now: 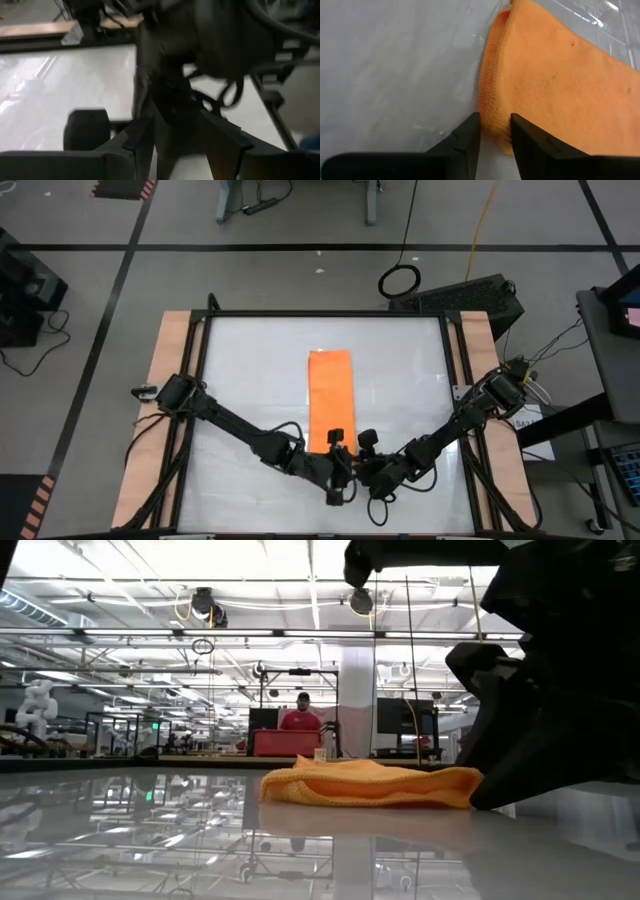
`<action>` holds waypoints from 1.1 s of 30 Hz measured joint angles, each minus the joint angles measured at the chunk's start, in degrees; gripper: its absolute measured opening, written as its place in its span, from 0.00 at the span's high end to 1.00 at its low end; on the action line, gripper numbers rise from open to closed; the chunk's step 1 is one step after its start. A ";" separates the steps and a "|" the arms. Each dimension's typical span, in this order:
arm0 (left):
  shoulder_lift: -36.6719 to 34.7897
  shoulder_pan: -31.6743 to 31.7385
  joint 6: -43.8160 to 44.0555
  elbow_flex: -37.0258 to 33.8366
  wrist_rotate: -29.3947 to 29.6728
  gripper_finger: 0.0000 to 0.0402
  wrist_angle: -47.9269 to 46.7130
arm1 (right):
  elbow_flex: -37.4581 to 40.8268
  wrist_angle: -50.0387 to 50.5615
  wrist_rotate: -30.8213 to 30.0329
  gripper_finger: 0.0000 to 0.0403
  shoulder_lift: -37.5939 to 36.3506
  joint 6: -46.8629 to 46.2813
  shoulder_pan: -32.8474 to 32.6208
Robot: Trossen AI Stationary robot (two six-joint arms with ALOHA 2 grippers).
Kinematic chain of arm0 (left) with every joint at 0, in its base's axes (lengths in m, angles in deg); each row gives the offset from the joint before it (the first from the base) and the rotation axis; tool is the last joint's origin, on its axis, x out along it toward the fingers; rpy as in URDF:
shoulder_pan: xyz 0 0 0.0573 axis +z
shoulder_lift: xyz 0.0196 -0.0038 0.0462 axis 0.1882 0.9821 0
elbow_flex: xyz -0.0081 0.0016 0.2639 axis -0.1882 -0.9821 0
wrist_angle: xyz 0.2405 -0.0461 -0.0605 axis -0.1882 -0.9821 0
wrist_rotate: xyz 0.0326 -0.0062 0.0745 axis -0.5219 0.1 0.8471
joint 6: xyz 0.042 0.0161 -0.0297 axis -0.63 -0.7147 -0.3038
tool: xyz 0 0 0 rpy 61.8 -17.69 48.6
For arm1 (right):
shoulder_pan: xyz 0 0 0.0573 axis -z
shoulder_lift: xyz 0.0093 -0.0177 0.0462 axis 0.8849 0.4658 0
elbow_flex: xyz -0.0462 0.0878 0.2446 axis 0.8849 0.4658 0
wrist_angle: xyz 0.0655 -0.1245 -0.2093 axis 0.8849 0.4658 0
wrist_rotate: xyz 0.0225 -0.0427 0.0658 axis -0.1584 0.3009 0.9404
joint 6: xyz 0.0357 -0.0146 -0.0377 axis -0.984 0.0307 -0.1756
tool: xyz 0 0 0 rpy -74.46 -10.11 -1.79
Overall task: Roll towel
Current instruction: Roll the orange towel
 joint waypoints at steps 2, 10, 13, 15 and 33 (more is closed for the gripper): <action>0.00 0.47 0.39 -1.40 0.01 0.61 3.04 | 0.00 0.00 0.09 0.78 0.00 0.00 -0.02; -0.61 -0.22 3.86 -6.38 0.61 0.61 4.28 | 0.04 -0.02 1.85 0.97 0.09 -4.82 0.04; -0.34 -1.99 4.84 -8.97 0.39 0.61 1.41 | 0.07 -0.03 2.38 0.98 0.02 -8.23 0.04; 0.27 -3.05 6.22 -10.86 -0.09 0.61 0.57 | 0.07 -0.11 2.48 0.98 0.02 -11.19 0.07; -0.59 -6.84 13.39 -18.51 6.39 0.61 0.36 | 0.15 0.01 4.98 1.00 -5.33 -18.10 0.41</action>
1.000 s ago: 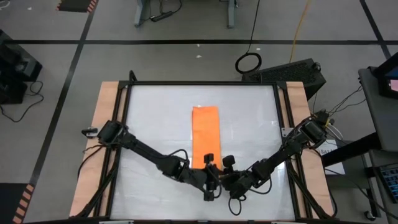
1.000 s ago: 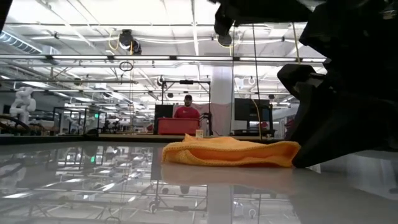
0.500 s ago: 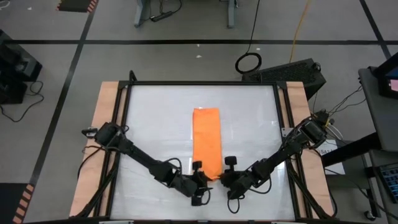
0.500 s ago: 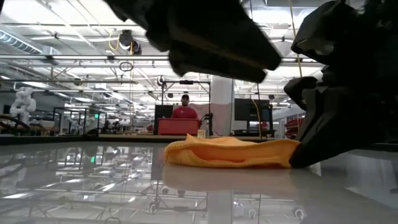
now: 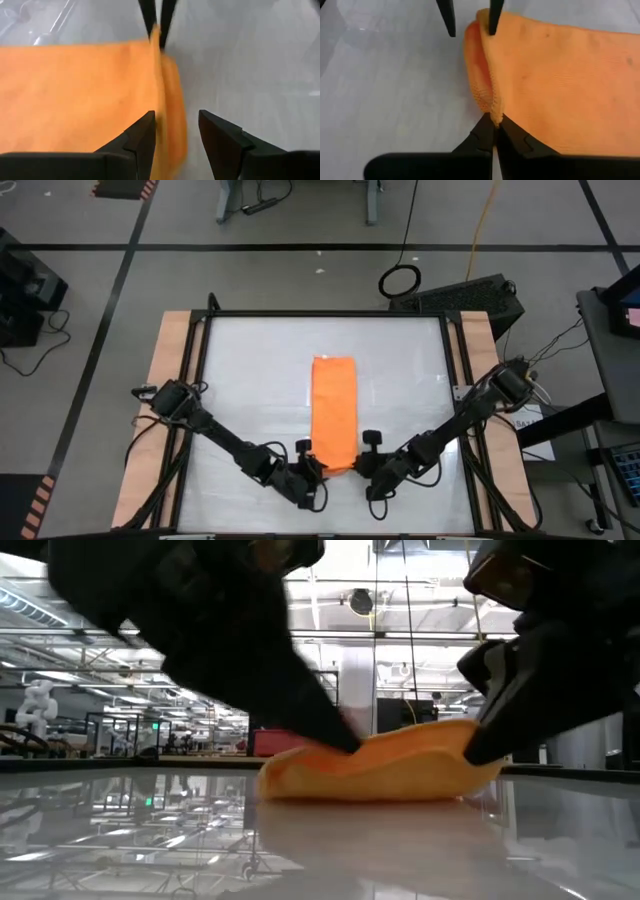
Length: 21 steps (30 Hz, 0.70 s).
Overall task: Roll towel
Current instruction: Roll the orange towel
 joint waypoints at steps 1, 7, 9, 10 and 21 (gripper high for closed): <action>-0.06 -0.19 -0.05 -0.09 0.00 0.61 -1.41 | 0.00 0.20 0.00 1.00 -0.37 -0.53 0.09; -0.23 -1.49 -0.06 -0.10 -0.05 0.61 -9.51 | 0.00 1.32 -0.11 1.00 -1.66 -5.81 0.44; -0.27 -1.86 -0.08 -0.09 -0.07 0.61 -10.95 | 0.00 1.28 0.34 1.00 -1.66 -7.00 0.64; -0.33 -1.93 -0.05 -0.08 0.00 0.61 -11.70 | 0.00 1.17 0.78 1.00 -1.64 -7.31 0.89; -0.37 -1.79 0.01 -0.08 1.16 0.61 -11.33 | 0.00 1.19 1.14 1.00 -1.44 -8.70 3.58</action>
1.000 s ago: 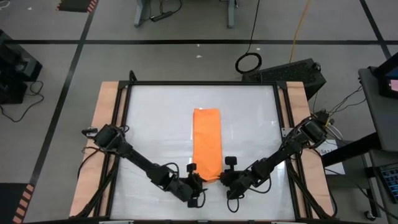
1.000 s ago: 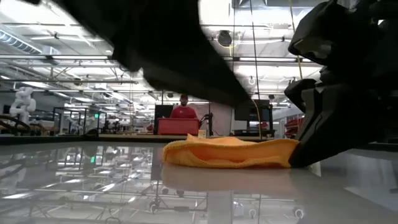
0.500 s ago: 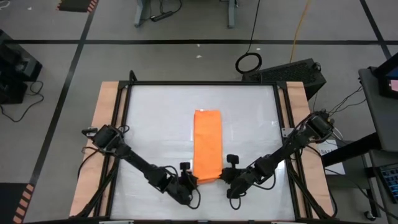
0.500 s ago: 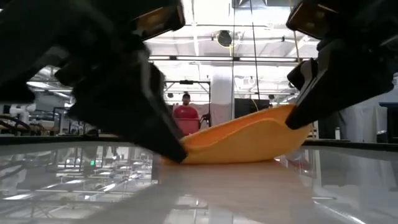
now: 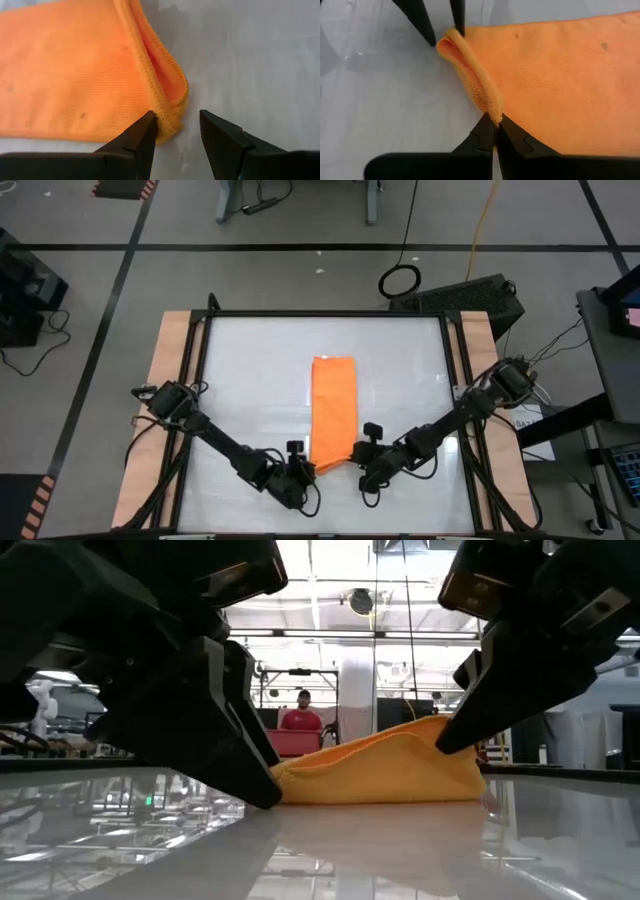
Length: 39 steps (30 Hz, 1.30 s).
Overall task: Roll towel
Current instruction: Roll the orange towel
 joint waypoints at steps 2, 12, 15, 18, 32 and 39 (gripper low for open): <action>0.38 0.31 0.28 0.00 2.56 0.61 0.52 | 0.00 0.00 1.37 1.00 0.00 0.08 0.72; 4.68 2.73 4.49 0.12 3.51 0.71 10.10 | -0.02 0.59 5.53 1.00 0.00 -2.11 2.24; 5.12 2.70 6.23 0.22 3.53 0.80 10.30 | -0.04 1.30 7.56 1.00 -0.02 -2.21 2.24; 5.23 2.09 6.36 0.21 3.75 0.88 10.21 | -0.07 2.05 8.98 1.00 -0.02 -2.94 2.19; 2.79 -1.04 6.48 -0.01 2.08 0.65 3.47 | -0.07 3.38 11.50 1.00 -0.09 -4.24 2.23; -1.25 -2.33 6.01 -0.11 -1.76 0.43 -1.35 | -0.07 3.14 11.42 1.00 -0.09 -6.30 2.28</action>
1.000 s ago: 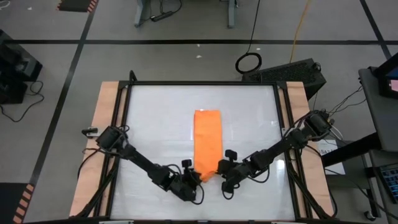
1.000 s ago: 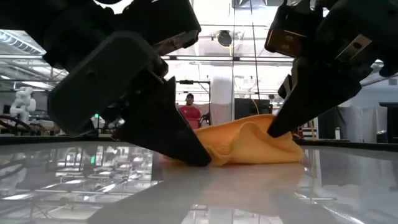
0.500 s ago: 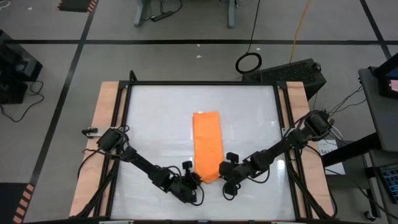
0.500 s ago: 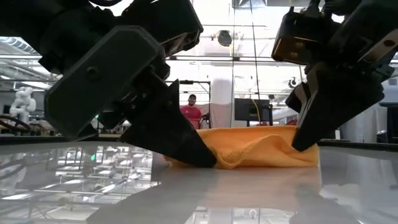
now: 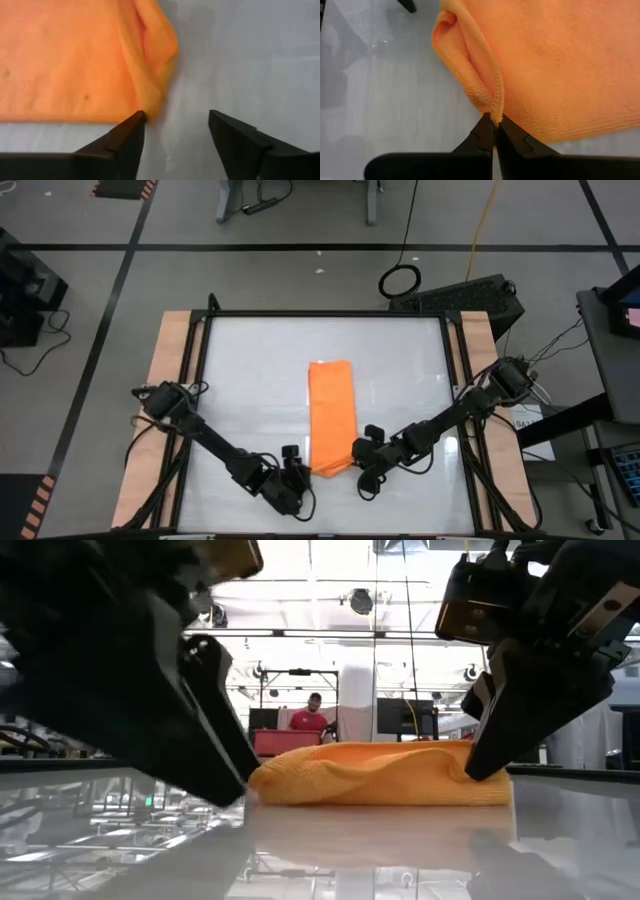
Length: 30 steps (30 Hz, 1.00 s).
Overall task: Roll towel
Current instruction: Roll the orange towel
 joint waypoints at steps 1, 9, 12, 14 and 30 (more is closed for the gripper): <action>-0.33 -0.10 0.13 0.00 -0.57 0.41 0.22 | 0.00 -0.04 -0.02 1.00 0.00 -0.44 0.00; -0.29 0.21 6.51 0.02 1.39 0.38 1.14 | 0.00 -1.68 -0.32 1.00 0.00 -2.67 0.04; -0.23 0.80 9.34 0.02 3.55 0.38 1.09 | 0.00 -2.89 -0.38 1.00 0.00 -2.70 0.04; -0.23 1.03 9.44 0.07 4.44 0.38 1.96 | 0.00 -2.83 -1.62 1.00 -0.01 -2.53 0.04; 5.85 0.89 9.95 0.58 7.63 0.38 10.39 | -0.02 -2.55 1.62 1.00 -0.02 -2.92 4.20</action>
